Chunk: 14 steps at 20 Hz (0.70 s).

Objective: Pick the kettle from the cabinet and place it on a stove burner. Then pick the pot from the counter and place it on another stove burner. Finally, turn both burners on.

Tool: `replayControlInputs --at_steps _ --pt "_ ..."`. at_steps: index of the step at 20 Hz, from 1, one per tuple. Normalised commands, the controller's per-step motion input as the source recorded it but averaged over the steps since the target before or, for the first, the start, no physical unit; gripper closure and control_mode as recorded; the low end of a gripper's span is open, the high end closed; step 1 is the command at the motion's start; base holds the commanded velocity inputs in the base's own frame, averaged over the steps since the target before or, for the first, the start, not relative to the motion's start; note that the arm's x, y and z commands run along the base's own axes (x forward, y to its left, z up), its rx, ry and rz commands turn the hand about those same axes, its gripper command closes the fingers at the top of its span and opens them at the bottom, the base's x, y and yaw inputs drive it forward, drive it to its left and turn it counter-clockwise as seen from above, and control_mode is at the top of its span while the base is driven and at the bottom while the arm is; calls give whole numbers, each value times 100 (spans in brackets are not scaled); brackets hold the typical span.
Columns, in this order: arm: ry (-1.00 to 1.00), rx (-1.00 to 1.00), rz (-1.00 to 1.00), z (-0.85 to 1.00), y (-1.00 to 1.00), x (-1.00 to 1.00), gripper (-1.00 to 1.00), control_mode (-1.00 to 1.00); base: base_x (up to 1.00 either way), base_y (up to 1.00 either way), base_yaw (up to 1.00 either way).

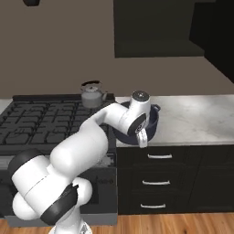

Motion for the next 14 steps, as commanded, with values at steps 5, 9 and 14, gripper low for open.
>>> replayControlInputs --at_steps 5,9,14 --pt "0 0 0 0 0 0 100 100 -20 47 -3" --pt "0 0 0 0 0 0 100 100 -13 51 -3" --pt "0 0 0 0 0 0 100 100 0 62 -4"
